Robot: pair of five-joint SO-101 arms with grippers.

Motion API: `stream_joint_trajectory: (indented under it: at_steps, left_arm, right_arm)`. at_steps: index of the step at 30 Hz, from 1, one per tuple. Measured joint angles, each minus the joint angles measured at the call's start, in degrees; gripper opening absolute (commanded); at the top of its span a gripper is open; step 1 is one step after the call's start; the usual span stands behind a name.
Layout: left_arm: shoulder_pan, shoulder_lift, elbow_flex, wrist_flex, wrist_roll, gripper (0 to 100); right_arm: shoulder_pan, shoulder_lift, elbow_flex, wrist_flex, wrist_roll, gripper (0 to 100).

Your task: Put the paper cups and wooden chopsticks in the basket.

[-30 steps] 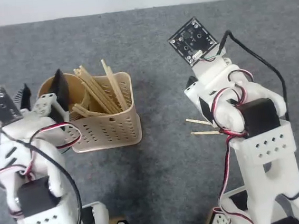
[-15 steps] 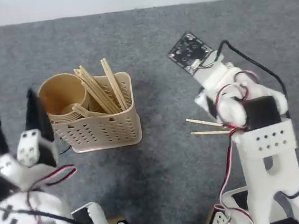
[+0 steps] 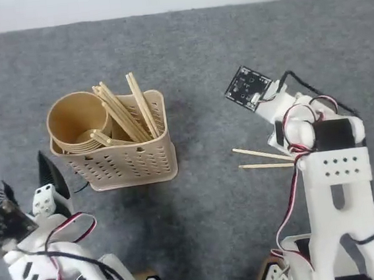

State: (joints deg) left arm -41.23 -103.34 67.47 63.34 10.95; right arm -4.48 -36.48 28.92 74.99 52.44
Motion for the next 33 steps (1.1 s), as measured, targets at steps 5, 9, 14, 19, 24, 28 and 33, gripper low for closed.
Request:
stream_joint_trajectory:
  at_steps: [5, 9, 14, 19, 24, 28, 33]
  left_arm:
    - [0.0, 0.0, 5.27, 0.97, -2.73, 25]
    - [0.0, 0.0, 10.46, 0.97, -5.8, 25]
    - [0.0, 0.0, 14.15, 0.97, -9.14, 25]
    - [0.7, 0.0, 18.64, 0.97, -13.54, 25]
    - [0.88, 0.0, 19.69, 1.67, -15.56, 25]
    - [1.05, 0.0, 20.57, 2.37, -17.76, 25]
    - [1.05, 0.0, 21.19, 2.37, -18.37, 25]
  right_arm:
    - [0.0, 0.0, 5.89, -4.48, 2.55, 18.3]
    - [0.0, 0.0, 11.6, -9.41, 5.1, 18.3]
    - [0.0, 0.18, 17.67, -15.38, 6.77, 18.3]
    - [0.0, 7.38, 18.11, -18.9, 6.95, 18.3]
    - [0.0, 16.53, 18.11, -20.84, 6.86, 18.3]
    - [0.0, 21.45, 17.76, -20.92, 8.18, 18.3]
    - [0.0, 27.52, 16.44, -24.26, 10.55, 18.3]
